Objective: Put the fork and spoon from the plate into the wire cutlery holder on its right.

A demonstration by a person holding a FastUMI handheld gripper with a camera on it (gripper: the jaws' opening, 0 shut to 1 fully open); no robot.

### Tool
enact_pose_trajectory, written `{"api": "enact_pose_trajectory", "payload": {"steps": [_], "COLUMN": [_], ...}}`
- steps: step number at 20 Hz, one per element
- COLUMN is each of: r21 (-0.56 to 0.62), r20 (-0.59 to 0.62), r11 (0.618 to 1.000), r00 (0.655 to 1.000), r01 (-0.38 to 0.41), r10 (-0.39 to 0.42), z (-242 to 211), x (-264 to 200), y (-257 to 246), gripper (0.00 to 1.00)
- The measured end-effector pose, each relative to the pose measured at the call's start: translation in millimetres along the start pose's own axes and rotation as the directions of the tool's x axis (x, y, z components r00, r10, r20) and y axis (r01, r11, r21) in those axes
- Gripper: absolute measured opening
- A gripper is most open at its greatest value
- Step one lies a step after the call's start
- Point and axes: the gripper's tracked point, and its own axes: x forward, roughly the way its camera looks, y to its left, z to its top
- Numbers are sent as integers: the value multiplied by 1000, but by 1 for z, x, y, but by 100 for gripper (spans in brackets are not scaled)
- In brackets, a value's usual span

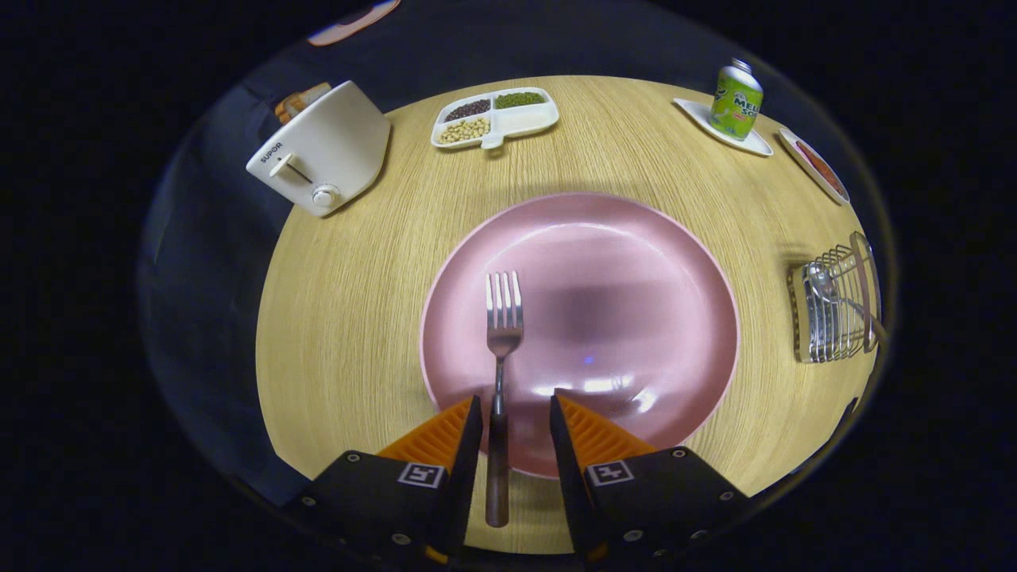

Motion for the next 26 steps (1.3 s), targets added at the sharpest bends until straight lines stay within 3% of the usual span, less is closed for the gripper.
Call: {"api": "enact_pose_trajectory", "payload": {"steps": [1, 5, 7, 14, 26], "r21": [-10, -50, -53, -55, 25], "r20": [4, 44, 60, 188, 320], "r11": [1000, 999, 999, 998, 999], "r00": [1000, 999, 998, 982, 947], "r01": [8, -1, -10, -22, 35], "r10": [-8, 3, 14, 31, -41], "z": [-1, 2, 3, 30, 62], "x": [2, 6, 6, -22, -128], "y": [-1, -1, -2, -25, -135], "gripper": [47, 17, 10, 4, 4]}}
